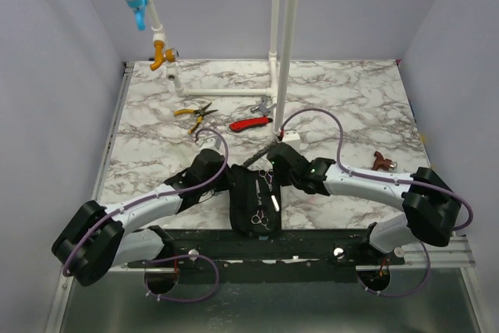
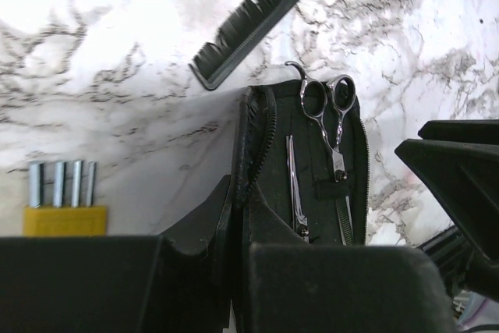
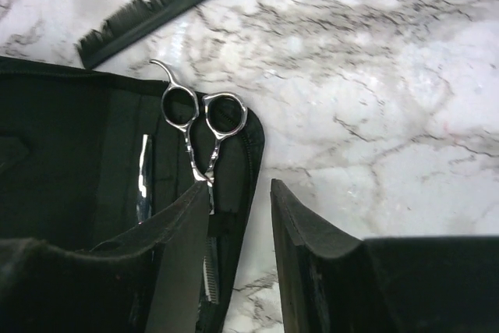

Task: Sort the hair-cutting tools
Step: Move the comb to the center of the board.

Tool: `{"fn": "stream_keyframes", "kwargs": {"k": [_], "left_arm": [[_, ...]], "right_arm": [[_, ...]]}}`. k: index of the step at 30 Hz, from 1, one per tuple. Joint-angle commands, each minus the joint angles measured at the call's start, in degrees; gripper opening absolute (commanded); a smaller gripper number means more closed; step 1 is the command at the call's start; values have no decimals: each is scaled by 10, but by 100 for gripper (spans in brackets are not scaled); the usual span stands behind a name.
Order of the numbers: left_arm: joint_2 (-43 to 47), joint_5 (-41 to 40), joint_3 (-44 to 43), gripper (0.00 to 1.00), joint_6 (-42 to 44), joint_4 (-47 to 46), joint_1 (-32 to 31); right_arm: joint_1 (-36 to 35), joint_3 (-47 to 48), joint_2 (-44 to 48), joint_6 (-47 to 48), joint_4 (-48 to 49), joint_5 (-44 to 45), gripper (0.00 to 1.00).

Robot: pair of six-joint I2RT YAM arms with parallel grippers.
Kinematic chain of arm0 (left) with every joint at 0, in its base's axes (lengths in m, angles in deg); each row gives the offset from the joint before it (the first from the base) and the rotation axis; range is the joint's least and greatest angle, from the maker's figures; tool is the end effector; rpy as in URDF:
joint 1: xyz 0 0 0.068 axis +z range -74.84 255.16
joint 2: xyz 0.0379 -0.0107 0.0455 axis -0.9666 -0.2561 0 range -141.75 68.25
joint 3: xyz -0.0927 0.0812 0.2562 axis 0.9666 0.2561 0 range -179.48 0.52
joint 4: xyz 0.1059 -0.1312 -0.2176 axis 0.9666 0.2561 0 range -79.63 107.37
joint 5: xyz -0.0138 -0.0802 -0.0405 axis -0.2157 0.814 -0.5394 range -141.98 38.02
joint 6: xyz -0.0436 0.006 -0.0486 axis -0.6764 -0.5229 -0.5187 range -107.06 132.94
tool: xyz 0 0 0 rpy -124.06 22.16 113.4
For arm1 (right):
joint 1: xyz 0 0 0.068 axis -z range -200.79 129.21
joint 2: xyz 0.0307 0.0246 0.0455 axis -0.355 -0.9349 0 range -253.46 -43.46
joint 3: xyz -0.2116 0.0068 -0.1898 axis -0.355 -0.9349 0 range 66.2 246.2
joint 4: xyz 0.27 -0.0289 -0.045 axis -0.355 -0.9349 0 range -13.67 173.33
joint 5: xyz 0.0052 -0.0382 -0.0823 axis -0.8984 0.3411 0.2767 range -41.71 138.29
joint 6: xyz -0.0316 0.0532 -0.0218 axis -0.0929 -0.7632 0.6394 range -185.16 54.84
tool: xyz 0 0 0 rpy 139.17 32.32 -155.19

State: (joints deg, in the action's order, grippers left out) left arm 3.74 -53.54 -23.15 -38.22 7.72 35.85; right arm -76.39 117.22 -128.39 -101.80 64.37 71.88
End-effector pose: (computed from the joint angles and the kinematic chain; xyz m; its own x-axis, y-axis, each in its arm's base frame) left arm 0.1832 -0.1482 0.1604 -0.7804 -0.3673 -0.5061 0.0142 0.7987 -0.6016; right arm 0.1965 0.2505 0.1966 -0.7312 -0.0997 -0.6748 -0.2283 0.9680 0.1044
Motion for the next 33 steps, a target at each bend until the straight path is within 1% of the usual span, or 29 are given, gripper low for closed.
{"fn": "stream_keyframes", "kwargs": {"k": [1,3,7,8,10,13,16,20,23,25,29,33], "left_arm": [[-43,64,-25,0,17,-54,-10],[-60,76,-27,0,18,-69,-12],[-101,110,-36,0,14,-107,-12],[-110,116,-40,2,12,-113,-12],[-119,112,-43,5,3,-110,-11],[-102,79,-29,9,-8,-93,-12],[-75,40,-24,8,-9,-44,-12],[-44,4,-23,6,-2,23,-12],[-8,-23,-8,5,-3,74,-12],[21,-45,4,5,-7,102,-11],[73,-80,19,5,-10,149,-10],[107,-101,26,4,-12,170,-10]], "right_arm": [[15,-56,38,-26,9,36,41],[28,-87,56,-37,17,35,43],[70,-133,93,-50,59,6,47],[78,-138,99,-55,66,5,48],[88,-137,105,-56,86,-2,50],[90,-121,93,-54,123,-1,50],[90,-91,50,-38,166,-17,50],[90,-24,-39,-16,185,-42,50],[89,11,-89,9,219,-70,47],[89,34,-120,19,235,-72,45],[90,94,-189,44,222,-66,42],[89,129,-239,61,210,-52,41]]}}
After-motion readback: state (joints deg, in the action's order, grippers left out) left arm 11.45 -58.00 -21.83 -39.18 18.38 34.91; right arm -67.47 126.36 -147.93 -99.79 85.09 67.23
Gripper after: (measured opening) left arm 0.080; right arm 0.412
